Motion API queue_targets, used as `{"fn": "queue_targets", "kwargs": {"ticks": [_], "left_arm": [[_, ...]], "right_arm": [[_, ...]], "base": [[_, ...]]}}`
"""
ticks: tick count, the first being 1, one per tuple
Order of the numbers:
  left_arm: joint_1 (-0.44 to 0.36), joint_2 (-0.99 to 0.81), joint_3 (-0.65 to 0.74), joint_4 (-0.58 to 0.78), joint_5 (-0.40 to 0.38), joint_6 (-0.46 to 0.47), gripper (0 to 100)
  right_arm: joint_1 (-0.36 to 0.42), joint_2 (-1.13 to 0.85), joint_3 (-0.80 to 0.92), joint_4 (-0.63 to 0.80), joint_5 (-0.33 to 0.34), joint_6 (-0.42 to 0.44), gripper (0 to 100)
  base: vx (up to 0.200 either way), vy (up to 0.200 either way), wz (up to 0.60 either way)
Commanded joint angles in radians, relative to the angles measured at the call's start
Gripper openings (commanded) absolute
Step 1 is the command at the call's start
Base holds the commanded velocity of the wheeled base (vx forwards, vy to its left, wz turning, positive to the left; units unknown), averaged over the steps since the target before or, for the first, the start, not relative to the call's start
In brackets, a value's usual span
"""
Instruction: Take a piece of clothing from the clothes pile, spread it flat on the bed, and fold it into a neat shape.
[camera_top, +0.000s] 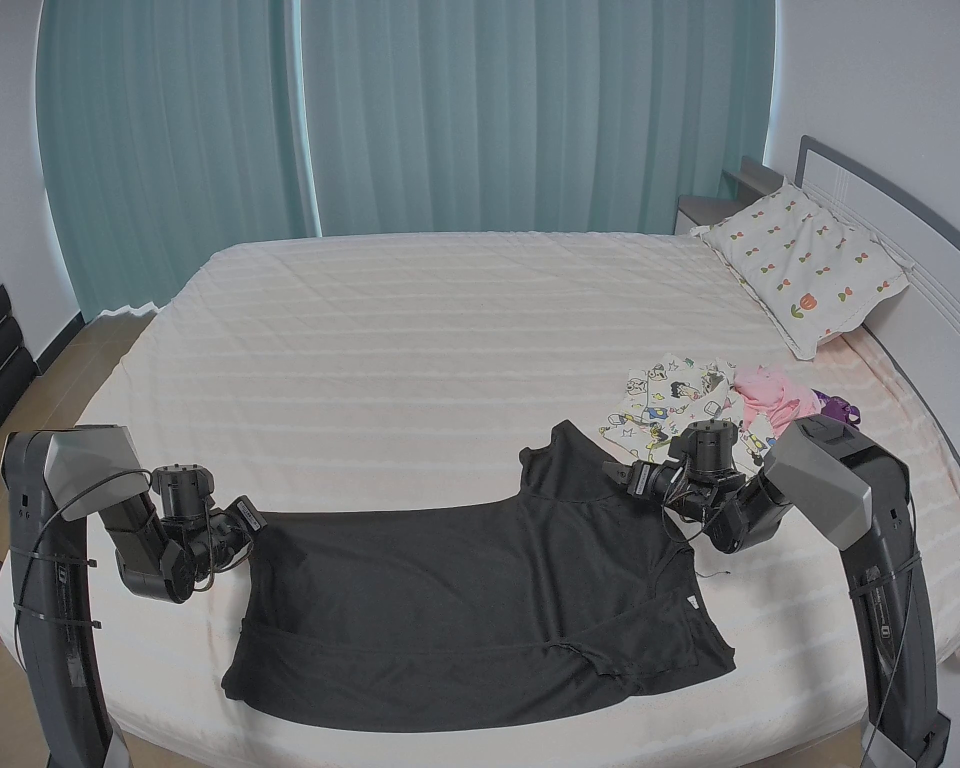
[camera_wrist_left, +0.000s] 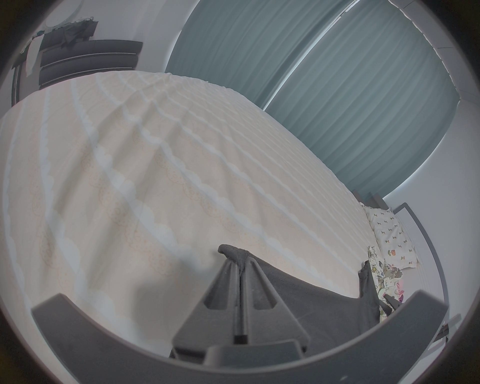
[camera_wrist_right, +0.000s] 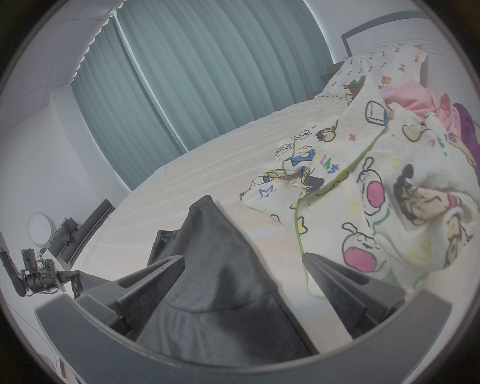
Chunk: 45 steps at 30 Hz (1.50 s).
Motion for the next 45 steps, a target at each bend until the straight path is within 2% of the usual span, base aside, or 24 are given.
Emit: {"fn": "queue_targets", "kwargs": {"ticks": [1,8,9,25,31,38,45], "left_arm": [[0.001,-0.003,0.005,-0.001,0.0,-0.004,0],[0.001,-0.003,0.002,-0.001,0.001,-0.012,0],[0.001,-0.003,0.002,-0.001,0.001,-0.012,0],[0.002,-0.005,0.005,-0.047,0.004,-0.004,0],[0.005,-0.006,0.007,-0.053,0.006,-0.001,0],[0.005,-0.003,0.007,-0.097,0.006,-0.001,0],[0.007,-0.008,0.033,-0.111,0.009,0.034,0]], "right_arm": [[0.005,0.06,-0.065,0.012,0.004,-0.006,100],[0.029,0.061,-0.072,0.011,0.023,-0.004,100],[0.029,0.061,-0.071,0.011,0.024,-0.004,0],[-0.008,-0.005,-0.002,-0.019,0.017,0.007,0],[-0.032,-0.008,0.012,-0.1,0.014,0.011,0],[-0.037,-0.034,0.021,-0.111,0.012,0.011,0],[-0.037,-0.048,0.113,-0.15,0.014,0.008,0]], "base": [[0.0,0.0,0.0],[0.0,0.0,0.0],[0.0,0.0,0.0],[0.0,0.0,0.0],[0.0,0.0,0.0],[0.0,0.0,0.0],[0.0,0.0,0.0]]}}
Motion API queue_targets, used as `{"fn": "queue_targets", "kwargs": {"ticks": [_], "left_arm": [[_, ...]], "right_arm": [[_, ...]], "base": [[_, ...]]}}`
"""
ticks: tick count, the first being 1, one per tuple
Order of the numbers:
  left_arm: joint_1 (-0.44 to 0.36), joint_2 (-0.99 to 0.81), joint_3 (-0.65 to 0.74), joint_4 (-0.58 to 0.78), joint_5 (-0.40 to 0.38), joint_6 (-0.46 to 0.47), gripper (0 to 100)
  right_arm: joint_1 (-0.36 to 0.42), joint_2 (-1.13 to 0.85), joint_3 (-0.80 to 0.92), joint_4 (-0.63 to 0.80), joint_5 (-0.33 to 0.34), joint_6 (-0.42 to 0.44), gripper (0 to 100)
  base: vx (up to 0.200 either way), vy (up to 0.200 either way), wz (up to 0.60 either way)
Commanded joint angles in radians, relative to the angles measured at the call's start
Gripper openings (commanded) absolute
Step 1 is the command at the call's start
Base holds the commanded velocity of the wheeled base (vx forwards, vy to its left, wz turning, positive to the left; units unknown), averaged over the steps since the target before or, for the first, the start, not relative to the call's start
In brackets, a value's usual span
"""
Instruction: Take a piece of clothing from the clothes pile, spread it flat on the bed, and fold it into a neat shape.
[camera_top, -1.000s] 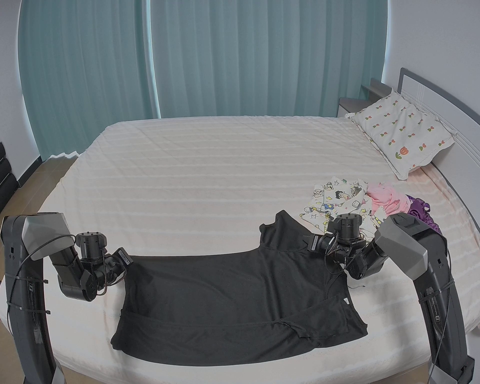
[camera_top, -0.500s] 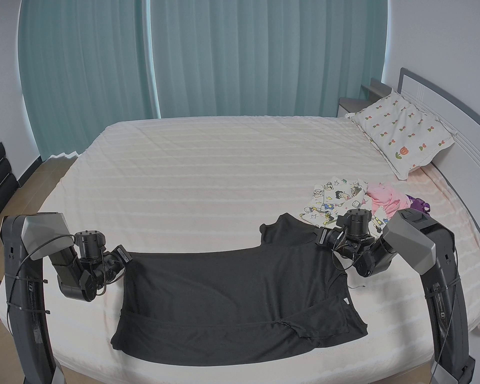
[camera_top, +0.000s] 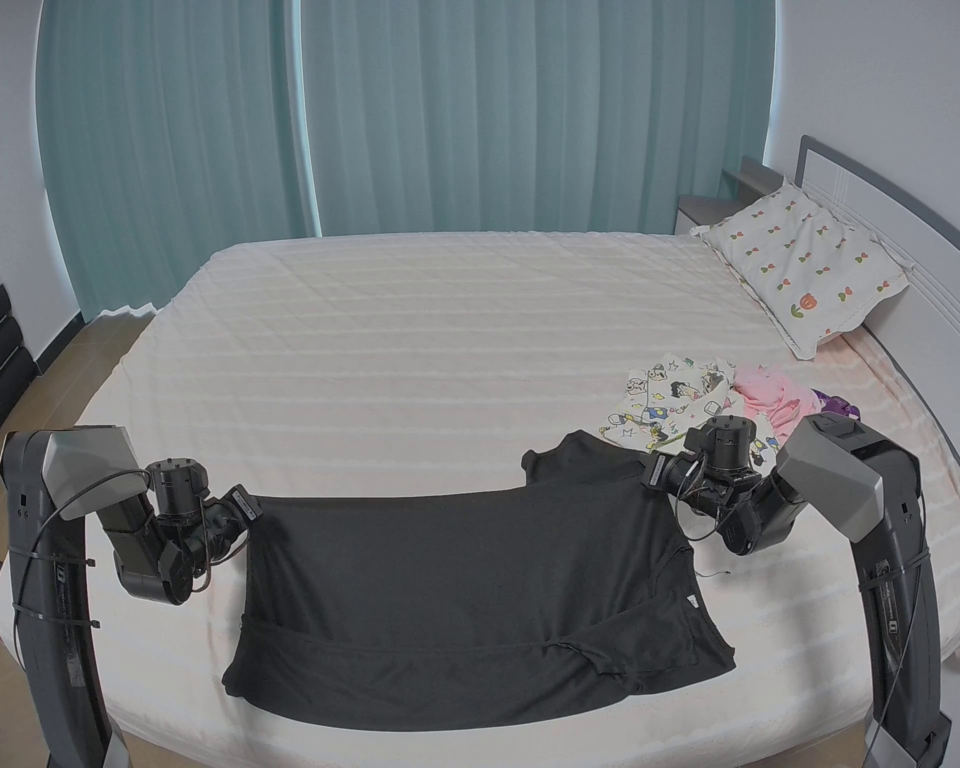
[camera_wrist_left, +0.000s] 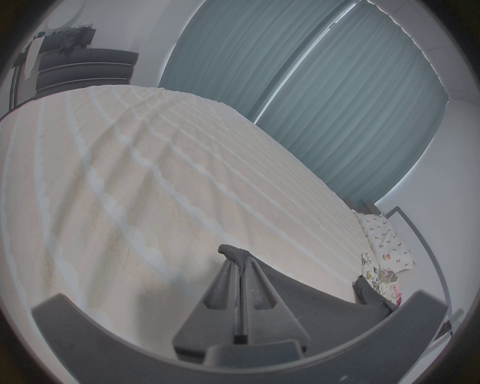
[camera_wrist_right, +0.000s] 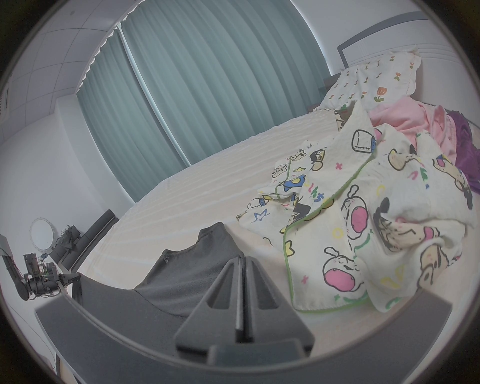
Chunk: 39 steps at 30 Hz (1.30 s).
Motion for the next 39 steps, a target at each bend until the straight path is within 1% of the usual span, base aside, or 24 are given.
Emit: {"fn": "queue_targets", "kwargs": {"ticks": [1,2,3,5,9,11,12,18,24,30,33,39], "left_arm": [[0.001,-0.004,0.02,-0.003,0.002,0.021,0],[0.004,-0.013,0.027,-0.005,0.005,0.061,0],[0.004,-0.018,0.03,-0.005,0.005,0.071,0],[0.004,-0.022,0.039,-0.005,0.005,0.085,0],[0.007,-0.032,0.041,-0.002,0.007,0.105,0],[0.012,-0.036,0.041,-0.003,0.007,0.108,0],[0.016,-0.052,0.046,-0.002,0.007,0.108,0],[0.018,-0.091,0.107,-0.005,0.011,0.119,0],[0.018,-0.101,0.17,-0.005,0.013,0.203,0],[0.026,-0.105,0.231,-0.005,0.013,0.252,0],[0.026,-0.107,0.285,-0.006,0.011,0.281,0],[0.026,-0.088,0.389,-0.098,0.011,0.317,0]], "right_arm": [[0.0,-0.017,0.041,-0.021,0.001,-0.001,0],[-0.002,-0.043,0.073,-0.03,0.004,-0.001,0],[-0.005,-0.061,0.093,-0.031,0.01,-0.001,0],[-0.013,-0.101,0.144,-0.033,0.019,0.0,0],[-0.017,-0.153,0.236,-0.038,0.062,0.002,0],[-0.019,-0.156,0.247,-0.045,0.062,0.002,0],[-0.02,-0.156,0.258,-0.079,0.062,0.002,0],[-0.017,-0.152,0.305,-0.145,0.062,0.002,0],[-0.011,-0.172,0.408,-0.199,0.064,-0.001,0],[-0.008,-0.201,0.534,-0.252,0.065,-0.012,0],[-0.006,-0.216,0.593,-0.275,0.07,-0.015,0],[-0.008,-0.208,0.715,-0.331,0.087,-0.044,0]], "base": [[0.0,0.0,0.0],[0.0,0.0,0.0],[0.0,0.0,0.0],[0.0,0.0,0.0],[0.0,0.0,0.0],[0.0,0.0,0.0],[0.0,0.0,0.0],[0.0,0.0,0.0],[0.0,0.0,0.0],[0.0,0.0,0.0],[0.0,0.0,0.0],[0.0,0.0,0.0]]}}
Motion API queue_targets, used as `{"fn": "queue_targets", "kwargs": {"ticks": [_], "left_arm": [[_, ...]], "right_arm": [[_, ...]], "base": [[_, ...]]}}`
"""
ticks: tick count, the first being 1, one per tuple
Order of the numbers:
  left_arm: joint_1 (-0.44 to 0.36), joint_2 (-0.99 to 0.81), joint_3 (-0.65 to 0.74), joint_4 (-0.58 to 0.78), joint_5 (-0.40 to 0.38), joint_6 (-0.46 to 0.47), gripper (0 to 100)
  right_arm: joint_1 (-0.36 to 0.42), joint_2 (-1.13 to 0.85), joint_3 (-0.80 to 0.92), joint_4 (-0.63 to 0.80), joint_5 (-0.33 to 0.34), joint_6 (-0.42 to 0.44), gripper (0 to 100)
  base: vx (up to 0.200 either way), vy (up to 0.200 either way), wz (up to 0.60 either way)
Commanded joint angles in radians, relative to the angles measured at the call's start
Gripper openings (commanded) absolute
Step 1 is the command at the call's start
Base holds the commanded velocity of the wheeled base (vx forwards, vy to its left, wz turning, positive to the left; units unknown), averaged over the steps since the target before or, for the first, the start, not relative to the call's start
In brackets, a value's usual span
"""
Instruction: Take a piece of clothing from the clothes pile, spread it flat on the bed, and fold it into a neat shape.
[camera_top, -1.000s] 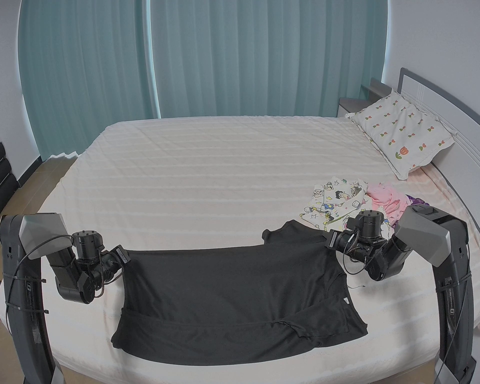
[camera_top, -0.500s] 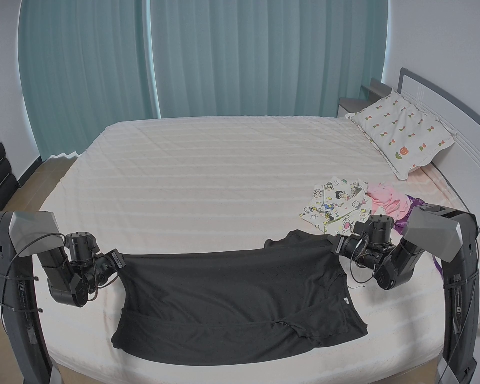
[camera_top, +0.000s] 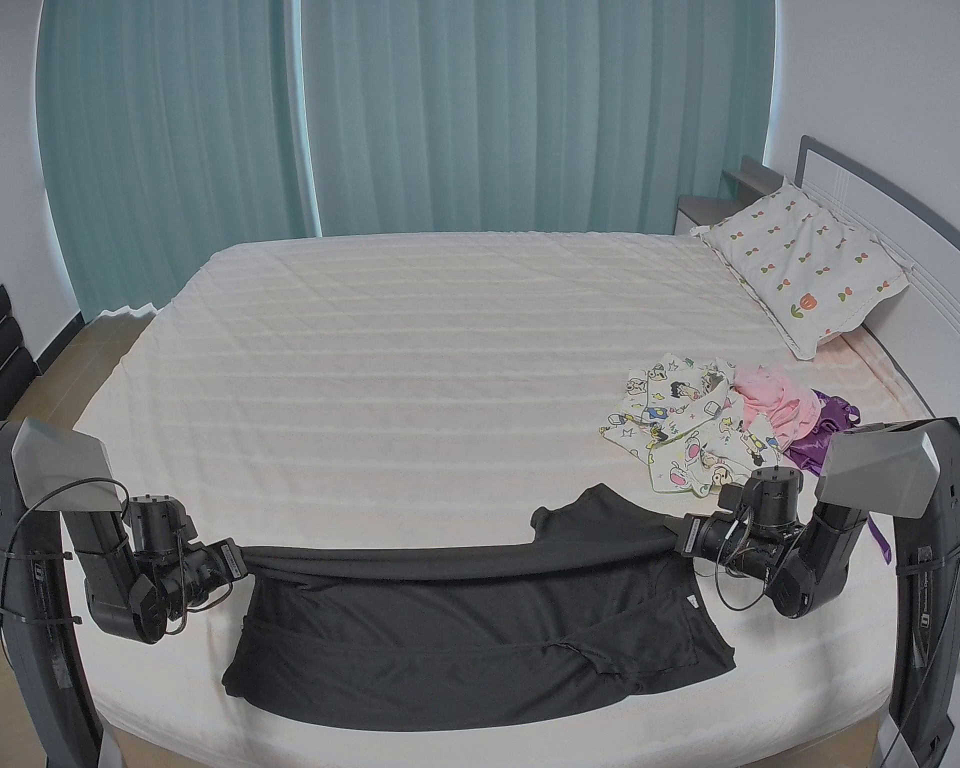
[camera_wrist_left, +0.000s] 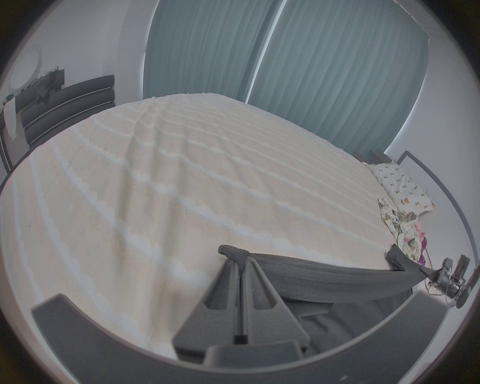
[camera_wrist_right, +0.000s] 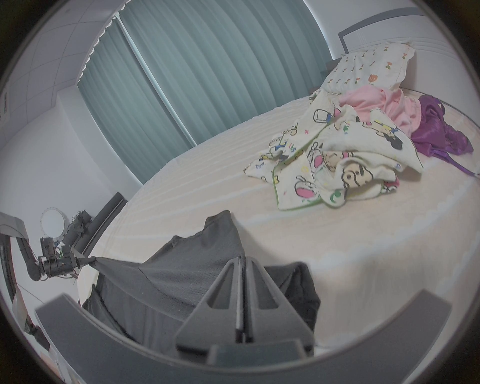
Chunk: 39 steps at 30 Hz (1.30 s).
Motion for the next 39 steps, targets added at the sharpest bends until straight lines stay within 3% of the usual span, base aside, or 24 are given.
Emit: {"fn": "queue_targets", "kwargs": {"ticks": [1,6,20,21,27,33,39], "left_arm": [[0.001,0.023,0.095,-0.055,-0.001,0.037,0],[-0.002,0.06,0.175,-0.095,-0.007,0.096,0],[-0.005,0.116,0.23,-0.125,-0.004,0.106,0],[-0.005,0.116,0.231,-0.125,-0.004,0.106,100],[-0.004,0.113,0.253,-0.141,-0.004,0.103,100],[0.019,0.106,0.323,-0.248,-0.01,0.08,100],[0.082,0.044,0.37,-0.315,-0.034,-0.083,100]], "right_arm": [[0.0,0.003,0.098,-0.04,0.008,-0.019,0],[0.001,0.051,0.158,-0.109,0.011,-0.019,0],[0.015,0.052,0.239,-0.132,0.01,-0.017,0],[0.015,0.051,0.244,-0.132,0.01,-0.017,100],[0.007,0.015,0.284,-0.194,0.011,0.001,100],[-0.002,-0.04,0.296,-0.215,0.011,0.058,100],[0.041,-0.116,0.287,-0.198,0.013,0.145,100]], "base": [[0.0,0.0,0.0],[0.0,0.0,0.0],[0.0,0.0,0.0],[0.0,0.0,0.0],[0.0,0.0,0.0],[0.0,0.0,0.0],[0.0,0.0,0.0]]}}
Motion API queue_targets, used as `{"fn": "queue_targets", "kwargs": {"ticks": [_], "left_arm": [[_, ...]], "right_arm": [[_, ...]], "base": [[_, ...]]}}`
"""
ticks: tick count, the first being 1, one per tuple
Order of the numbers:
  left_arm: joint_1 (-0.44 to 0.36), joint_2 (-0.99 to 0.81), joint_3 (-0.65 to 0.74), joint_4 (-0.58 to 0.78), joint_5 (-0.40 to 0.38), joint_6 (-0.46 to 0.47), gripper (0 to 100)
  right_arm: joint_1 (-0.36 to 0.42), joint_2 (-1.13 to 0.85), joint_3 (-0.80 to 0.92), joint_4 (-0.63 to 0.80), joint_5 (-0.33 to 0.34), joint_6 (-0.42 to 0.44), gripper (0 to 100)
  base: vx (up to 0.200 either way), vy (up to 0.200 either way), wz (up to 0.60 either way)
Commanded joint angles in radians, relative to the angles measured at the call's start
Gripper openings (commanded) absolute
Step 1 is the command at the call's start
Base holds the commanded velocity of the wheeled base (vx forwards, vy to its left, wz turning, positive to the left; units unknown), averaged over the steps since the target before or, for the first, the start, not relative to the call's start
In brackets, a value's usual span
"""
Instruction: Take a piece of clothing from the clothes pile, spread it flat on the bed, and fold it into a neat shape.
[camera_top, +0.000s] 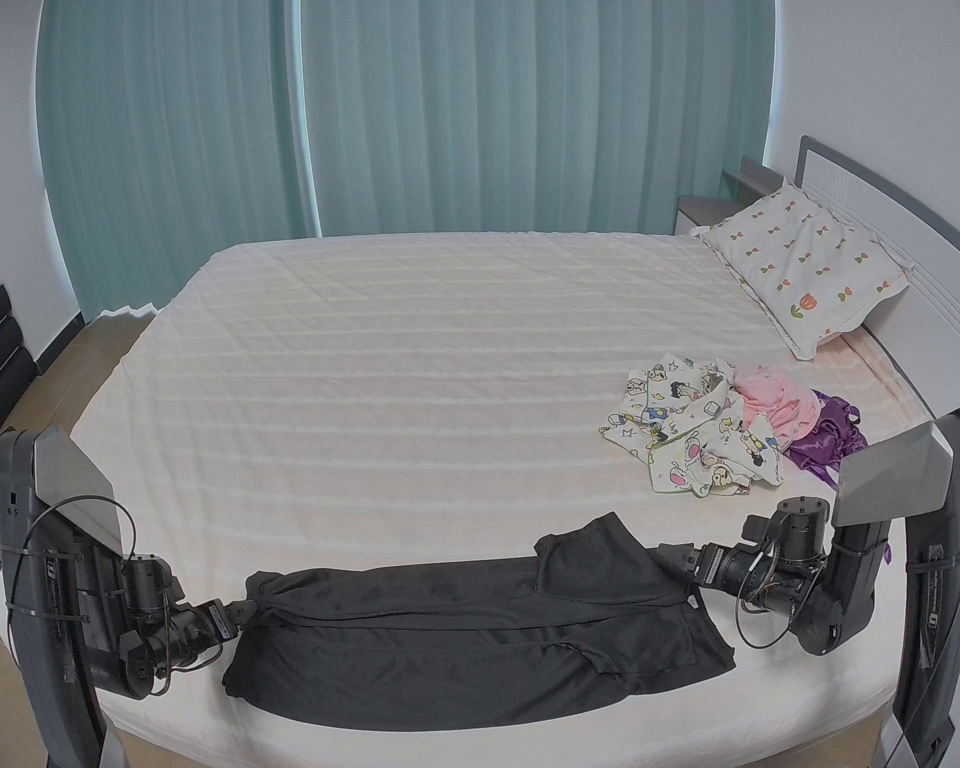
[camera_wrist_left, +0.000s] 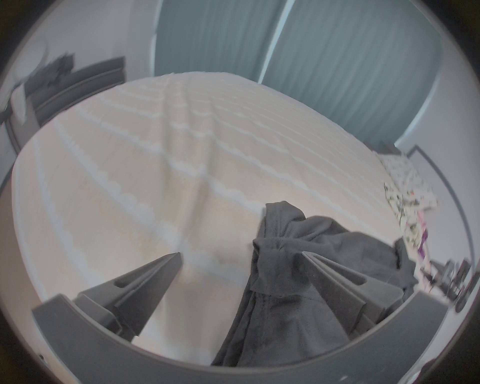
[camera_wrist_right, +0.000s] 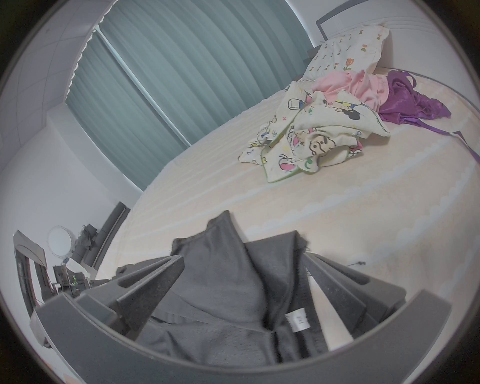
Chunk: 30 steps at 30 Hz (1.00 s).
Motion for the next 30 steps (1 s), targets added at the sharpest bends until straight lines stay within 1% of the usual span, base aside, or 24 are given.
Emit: {"fn": "queue_targets", "kwargs": {"ticks": [1,3,5,7,8,9,10,11,12,13,17,21,26,28,29,30], "left_arm": [[0.067,-0.088,0.032,-0.02,-0.047,-0.126,100],[0.084,-0.133,0.038,-0.02,-0.093,-0.223,100],[0.081,-0.156,0.049,-0.02,-0.113,-0.301,100],[0.069,-0.159,0.056,-0.02,-0.116,-0.349,100],[0.03,-0.159,0.06,-0.02,-0.116,-0.409,100],[0.015,-0.159,0.061,-0.02,-0.115,-0.438,100],[0.012,-0.159,0.061,-0.02,-0.115,-0.444,100],[-0.022,-0.159,0.058,-0.02,-0.115,-0.502,100],[-0.051,-0.156,0.052,-0.02,-0.109,-0.545,100],[-0.065,-0.151,0.047,-0.02,-0.104,-0.562,100],[-0.103,-0.131,0.035,-0.02,-0.075,-0.57,100],[-0.115,-0.116,0.024,-0.02,-0.034,-0.57,100],[-0.12,-0.113,0.021,-0.02,-0.024,-0.57,100],[-0.121,-0.111,0.018,-0.02,-0.024,-0.57,100],[-0.121,-0.111,0.018,-0.02,-0.024,-0.57,100],[-0.121,-0.11,0.018,-0.02,-0.023,-0.57,100]], "right_arm": [[0.057,-0.065,-0.011,0.014,0.003,0.053,100],[0.09,-0.053,-0.019,0.015,0.014,0.076,100],[0.106,-0.025,-0.042,0.023,0.04,0.083,100],[0.107,-0.01,-0.068,0.044,0.052,0.083,100],[0.104,-0.001,-0.1,0.096,0.057,0.084,100],[0.099,-0.004,-0.117,0.132,0.061,0.086,100],[0.098,-0.004,-0.119,0.138,0.063,0.086,100],[0.087,-0.009,-0.136,0.187,0.081,0.086,100],[0.075,-0.01,-0.145,0.213,0.086,0.084,100],[0.07,-0.009,-0.152,0.219,0.086,0.084,100],[0.053,-0.002,-0.185,0.267,0.097,0.083,100],[0.049,-0.004,-0.214,0.328,0.103,0.072,100],[0.046,0.002,-0.225,0.346,0.118,0.07,100],[0.047,0.001,-0.226,0.4,0.12,0.043,100],[0.046,0.005,-0.226,0.429,0.118,0.01,0],[0.046,0.013,-0.226,0.457,0.118,-0.036,0]], "base": [[0.0,0.0,0.0],[0.0,0.0,0.0],[0.0,0.0,0.0],[0.0,0.0,0.0],[0.0,0.0,0.0],[0.0,0.0,0.0],[0.0,0.0,0.0],[0.0,0.0,0.0],[0.0,0.0,0.0],[0.0,0.0,0.0],[0.0,0.0,0.0],[0.0,0.0,0.0],[0.0,0.0,0.0],[0.0,0.0,0.0],[0.0,0.0,0.0],[0.0,0.0,0.0]]}}
